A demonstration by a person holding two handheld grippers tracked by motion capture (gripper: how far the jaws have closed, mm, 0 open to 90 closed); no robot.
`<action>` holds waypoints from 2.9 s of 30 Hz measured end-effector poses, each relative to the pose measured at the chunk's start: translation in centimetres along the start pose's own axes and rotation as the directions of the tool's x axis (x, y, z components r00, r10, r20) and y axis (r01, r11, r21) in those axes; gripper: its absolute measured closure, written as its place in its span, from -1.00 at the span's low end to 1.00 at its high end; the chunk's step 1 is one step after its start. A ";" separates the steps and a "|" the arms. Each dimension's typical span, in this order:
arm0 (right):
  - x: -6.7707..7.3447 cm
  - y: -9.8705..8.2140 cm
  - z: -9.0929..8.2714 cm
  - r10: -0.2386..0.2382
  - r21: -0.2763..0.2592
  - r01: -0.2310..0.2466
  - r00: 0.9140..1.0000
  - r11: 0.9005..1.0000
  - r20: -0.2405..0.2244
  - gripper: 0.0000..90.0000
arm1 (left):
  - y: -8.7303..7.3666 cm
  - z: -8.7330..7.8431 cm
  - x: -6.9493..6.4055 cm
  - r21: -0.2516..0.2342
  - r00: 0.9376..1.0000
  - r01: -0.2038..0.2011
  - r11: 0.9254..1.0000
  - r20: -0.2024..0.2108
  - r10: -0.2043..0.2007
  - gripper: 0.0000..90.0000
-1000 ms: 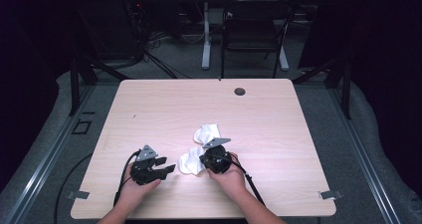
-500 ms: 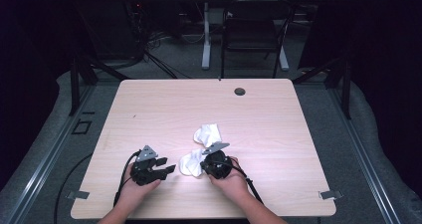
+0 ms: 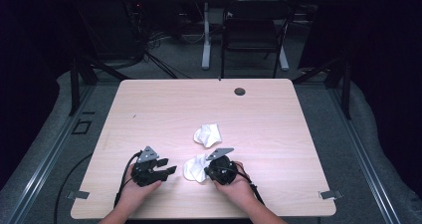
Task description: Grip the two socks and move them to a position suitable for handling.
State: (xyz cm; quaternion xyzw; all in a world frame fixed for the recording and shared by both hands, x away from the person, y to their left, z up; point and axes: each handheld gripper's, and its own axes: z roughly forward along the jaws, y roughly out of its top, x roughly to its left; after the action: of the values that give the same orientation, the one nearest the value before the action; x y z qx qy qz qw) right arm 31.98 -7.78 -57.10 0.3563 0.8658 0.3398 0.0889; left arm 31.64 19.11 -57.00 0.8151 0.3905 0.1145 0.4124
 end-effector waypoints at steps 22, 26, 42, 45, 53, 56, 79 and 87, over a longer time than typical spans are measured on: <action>3.3 2.6 2.3 -0.055 -0.059 0.055 0.998 0.997 0.009 0.73 | 0.0 -0.1 0.2 0.000 1.000 0.002 1.000 0.002 -0.002 0.15; 3.3 2.6 2.4 -0.048 -0.054 0.048 0.999 0.997 0.007 0.65 | 0.0 0.0 0.2 0.001 1.000 0.001 1.000 0.001 -0.001 0.15; 4.4 1.9 2.8 -0.171 -0.057 0.177 0.980 0.983 0.099 0.79 | 0.0 0.0 0.1 0.009 1.000 0.002 1.000 0.002 -0.003 0.15; 4.2 1.9 2.8 -0.144 -0.063 0.150 0.985 0.987 0.094 0.86 | 0.0 0.1 0.1 0.007 1.000 0.000 1.000 0.001 0.000 0.15; 3.5 2.2 2.3 -0.077 -0.059 0.080 0.996 0.995 0.051 0.94 | 0.0 0.1 0.0 0.006 1.000 -0.002 1.000 -0.005 0.002 0.15; 3.5 2.3 2.1 -0.064 -0.065 0.067 0.997 0.996 0.044 0.94 | 0.0 0.1 0.0 0.007 1.000 -0.001 1.000 0.004 0.001 0.15; 2.0 2.6 -2.2 -0.010 -0.194 0.015 1.000 0.981 0.027 0.95 | 1.0 1.5 -2.1 0.026 0.999 -0.025 0.999 0.045 0.023 0.24; 1.4 2.2 -3.2 -0.002 -0.213 0.009 0.999 0.977 0.032 0.95 | 1.5 3.4 -3.2 0.049 0.999 -0.024 0.998 0.032 0.023 0.23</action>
State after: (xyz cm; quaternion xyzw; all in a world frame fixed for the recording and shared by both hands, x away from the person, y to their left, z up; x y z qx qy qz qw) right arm 30.95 -7.36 -53.12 0.3477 0.8239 0.4247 0.1412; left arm 32.06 14.27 -57.60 0.8313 0.3769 0.0966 0.3969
